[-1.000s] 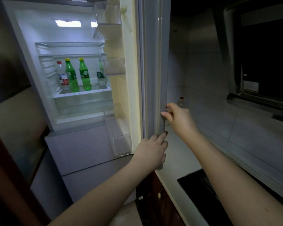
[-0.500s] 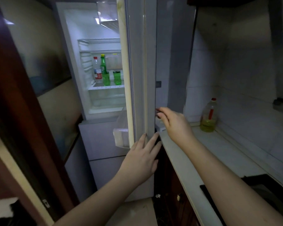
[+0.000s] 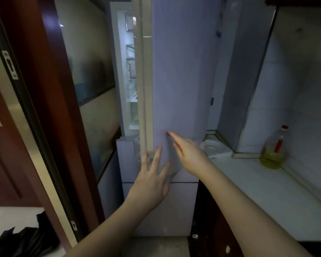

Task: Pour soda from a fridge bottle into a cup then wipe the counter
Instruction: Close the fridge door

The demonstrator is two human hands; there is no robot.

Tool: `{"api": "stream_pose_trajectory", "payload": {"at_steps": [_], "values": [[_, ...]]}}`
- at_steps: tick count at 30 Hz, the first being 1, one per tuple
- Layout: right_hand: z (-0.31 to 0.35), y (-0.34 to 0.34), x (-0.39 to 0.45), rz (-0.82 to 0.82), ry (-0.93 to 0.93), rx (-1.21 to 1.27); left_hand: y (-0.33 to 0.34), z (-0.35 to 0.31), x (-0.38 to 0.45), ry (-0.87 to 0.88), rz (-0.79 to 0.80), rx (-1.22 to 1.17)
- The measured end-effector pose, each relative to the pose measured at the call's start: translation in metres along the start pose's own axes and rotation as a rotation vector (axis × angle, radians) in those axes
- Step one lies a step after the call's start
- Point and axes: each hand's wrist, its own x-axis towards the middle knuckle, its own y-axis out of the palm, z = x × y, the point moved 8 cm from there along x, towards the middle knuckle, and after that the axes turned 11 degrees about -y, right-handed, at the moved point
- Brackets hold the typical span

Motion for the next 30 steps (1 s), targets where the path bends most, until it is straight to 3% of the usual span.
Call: {"api": "stream_pose_trajectory", "payload": {"at_steps": [8, 13, 21, 26, 28, 30], "values": [[-0.017, 0.070, 0.063, 0.109, -0.081, -0.141, 0.044, 0.078, 0.045, -0.089, 0.027, 0.120], [-0.020, 0.101, 0.101, 0.148, -0.111, -0.219, 0.069, 0.118, 0.080, -0.039, 0.058, 0.209], [-0.050, 0.137, 0.134, 0.158, -0.010, -0.332, 0.092, 0.174, 0.126, -0.126, 0.074, 0.184], [-0.059, 0.137, 0.157, 0.041, -0.019, -0.354, 0.100, 0.189, 0.145, -0.239, 0.059, 0.157], [-0.065, 0.137, 0.168, -0.003, -0.017, -0.371, 0.097, 0.195, 0.149, -0.303, -0.021, 0.107], [-0.072, 0.136, 0.178, -0.065, -0.027, -0.380, 0.096, 0.193, 0.158, -0.244, -0.102, 0.104]]}}
